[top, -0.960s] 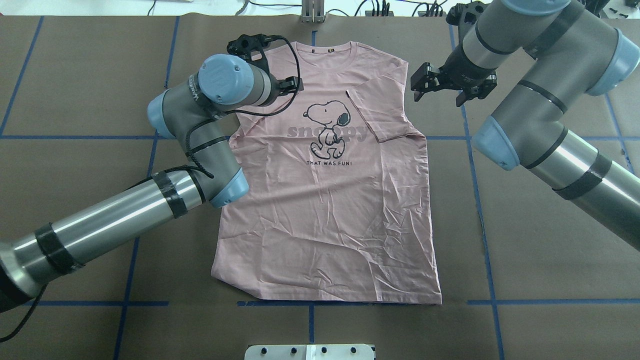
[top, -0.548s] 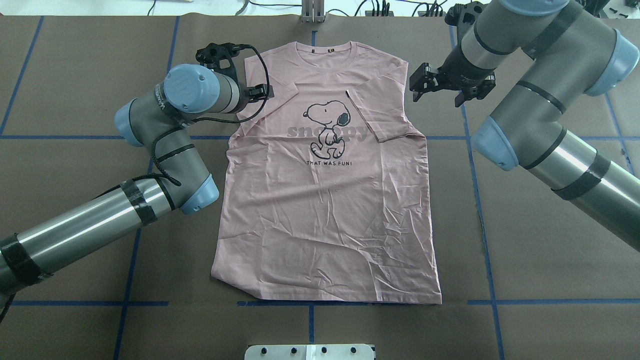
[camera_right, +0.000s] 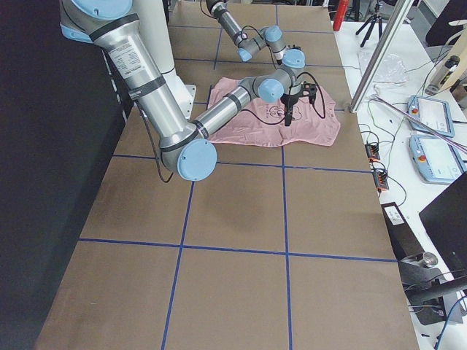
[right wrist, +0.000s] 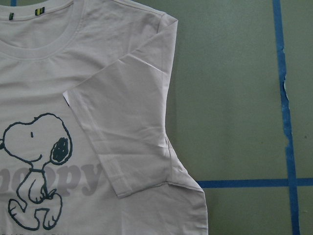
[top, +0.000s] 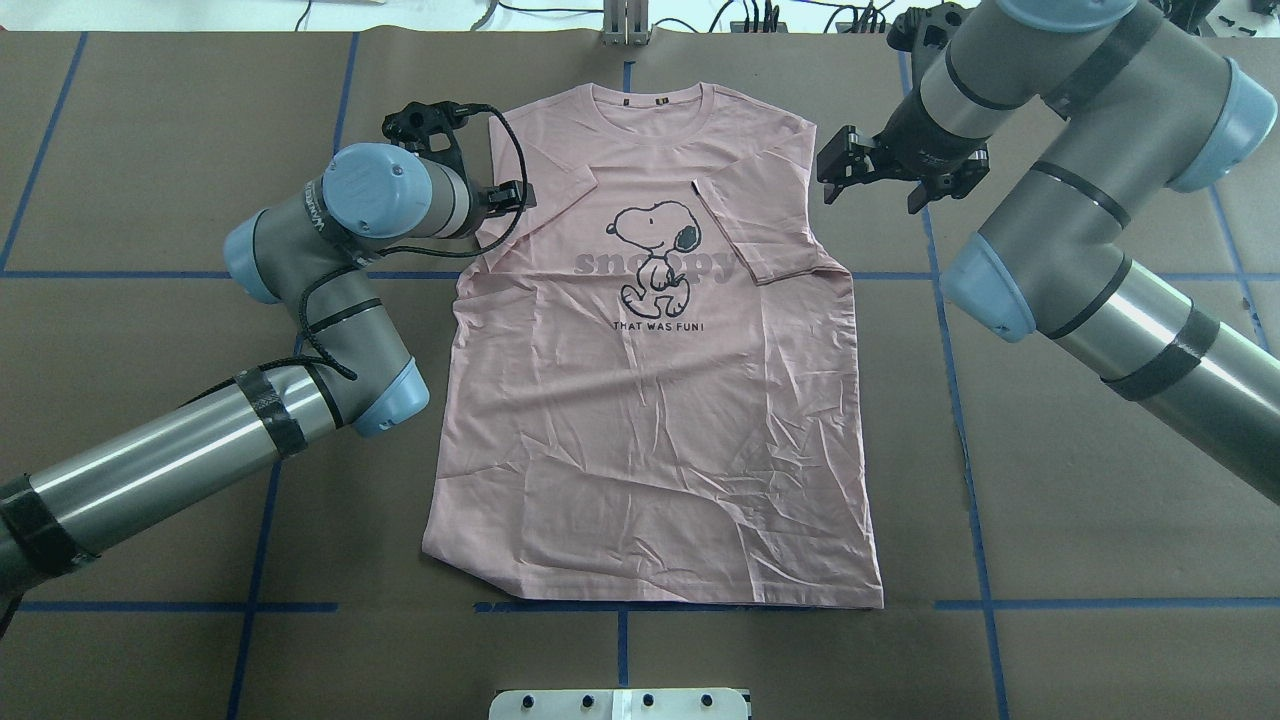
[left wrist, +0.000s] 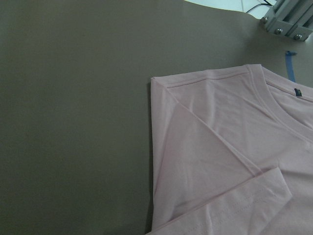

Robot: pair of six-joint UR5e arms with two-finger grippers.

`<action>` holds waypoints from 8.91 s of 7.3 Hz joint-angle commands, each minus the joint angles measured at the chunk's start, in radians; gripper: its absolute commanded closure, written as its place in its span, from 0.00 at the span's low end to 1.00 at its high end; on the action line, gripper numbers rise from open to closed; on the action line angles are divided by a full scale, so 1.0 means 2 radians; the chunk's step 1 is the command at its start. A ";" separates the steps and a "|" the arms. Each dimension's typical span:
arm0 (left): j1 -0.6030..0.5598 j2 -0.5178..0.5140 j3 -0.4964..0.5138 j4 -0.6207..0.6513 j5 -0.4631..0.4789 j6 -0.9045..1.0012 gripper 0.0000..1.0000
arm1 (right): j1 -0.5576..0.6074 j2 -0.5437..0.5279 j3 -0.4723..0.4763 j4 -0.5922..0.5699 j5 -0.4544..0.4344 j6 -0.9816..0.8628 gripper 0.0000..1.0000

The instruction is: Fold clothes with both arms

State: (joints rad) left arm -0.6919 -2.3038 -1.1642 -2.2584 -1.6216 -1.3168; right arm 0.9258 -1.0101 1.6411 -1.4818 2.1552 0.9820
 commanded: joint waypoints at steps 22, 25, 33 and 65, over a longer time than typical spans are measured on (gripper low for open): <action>0.067 0.089 -0.284 0.137 -0.023 -0.043 0.00 | 0.007 -0.044 0.061 -0.001 0.006 0.004 0.00; 0.066 0.129 -0.370 0.219 -0.050 -0.028 0.00 | -0.045 -0.114 0.135 0.000 -0.010 0.043 0.00; 0.070 0.151 -0.411 0.248 -0.052 -0.006 0.00 | -0.330 -0.257 0.203 0.140 -0.262 0.286 0.00; 0.074 0.137 -0.407 0.247 -0.059 -0.008 0.00 | -0.369 -0.266 0.198 0.118 -0.265 0.286 1.00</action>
State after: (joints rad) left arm -0.5446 -2.0295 -1.9782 -1.7641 -1.7408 -1.3330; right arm 0.1881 -1.5419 2.0360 -1.2455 1.6307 1.5540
